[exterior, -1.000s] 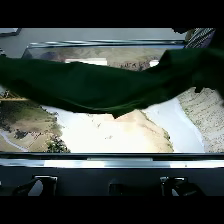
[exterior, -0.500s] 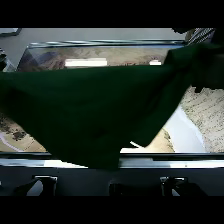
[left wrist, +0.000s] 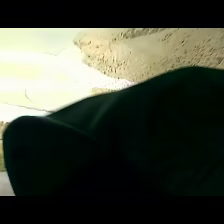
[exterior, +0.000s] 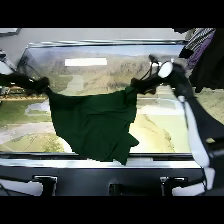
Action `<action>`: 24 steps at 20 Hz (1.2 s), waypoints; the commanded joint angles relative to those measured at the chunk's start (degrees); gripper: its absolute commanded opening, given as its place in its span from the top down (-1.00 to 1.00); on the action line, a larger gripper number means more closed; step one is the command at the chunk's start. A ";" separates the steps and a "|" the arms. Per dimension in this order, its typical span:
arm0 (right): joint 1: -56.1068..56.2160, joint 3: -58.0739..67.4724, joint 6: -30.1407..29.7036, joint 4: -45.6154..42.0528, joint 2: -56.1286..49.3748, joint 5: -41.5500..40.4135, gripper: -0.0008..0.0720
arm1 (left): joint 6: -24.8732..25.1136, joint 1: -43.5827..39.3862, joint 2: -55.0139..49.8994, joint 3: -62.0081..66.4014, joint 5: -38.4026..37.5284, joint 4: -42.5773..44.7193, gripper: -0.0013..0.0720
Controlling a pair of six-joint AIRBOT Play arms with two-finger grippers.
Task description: Fold the clothes and pants, and hang the long-sleeved shirts on hangers.
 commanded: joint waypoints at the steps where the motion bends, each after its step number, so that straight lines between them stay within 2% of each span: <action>1: 0.04 -0.11 1.01 10.12 -9.55 -0.72 0.87 | 1.60 -2.45 -9.99 -0.20 0.33 -0.11 0.92; 2: 0.02 -0.09 0.98 10.36 -9.55 -0.92 0.65 | 1.60 -2.45 -10.51 -0.20 0.57 -0.11 0.92; 4: -0.37 0.83 -1.14 10.64 -8.63 1.68 -0.18 | 1.66 -2.36 -10.60 -0.09 0.63 -0.09 0.92; 5: -1.22 1.29 -4.37 10.95 -7.52 5.01 -0.50 | 2.05 -2.19 -10.56 0.20 0.09 -0.11 0.92; 7: -3.89 1.29 -10.88 10.32 -3.93 13.09 -0.52 | 2.47 -1.95 -10.36 1.01 -1.53 -0.09 0.92; 9: -7.56 0.37 -13.70 7.39 0.31 20.06 -0.52 | 2.47 -1.68 -10.12 1.70 -2.93 -0.09 0.92; 11: -11.52 -4.76 -14.62 6.23 5.70 21.79 -0.52 | 2.45 -1.60 -9.68 1.90 -3.72 -0.09 0.92; 14: -13.66 -21.44 -14.49 6.47 14.75 21.03 -0.53 | 2.45 -1.62 -8.96 1.90 -4.44 -0.11 0.92; 16: -11.69 -35.19 -14.47 8.72 20.79 18.10 -0.75 | 2.43 -1.62 -8.52 1.90 -4.87 -0.13 0.92; 20: -4.44 -57.18 -13.99 19.30 30.32 4.90 -0.77 | 2.45 -1.62 -8.26 1.88 -6.43 -0.11 0.92; 22: -0.22 -62.45 -12.66 23.45 31.98 -1.97 -0.76 | 2.45 -1.62 -8.26 1.88 -7.02 -0.11 0.92; 24: 4.57 -64.00 -10.88 24.04 31.82 -7.26 -0.76 | 2.45 -1.62 -8.26 1.88 -7.26 -0.11 0.92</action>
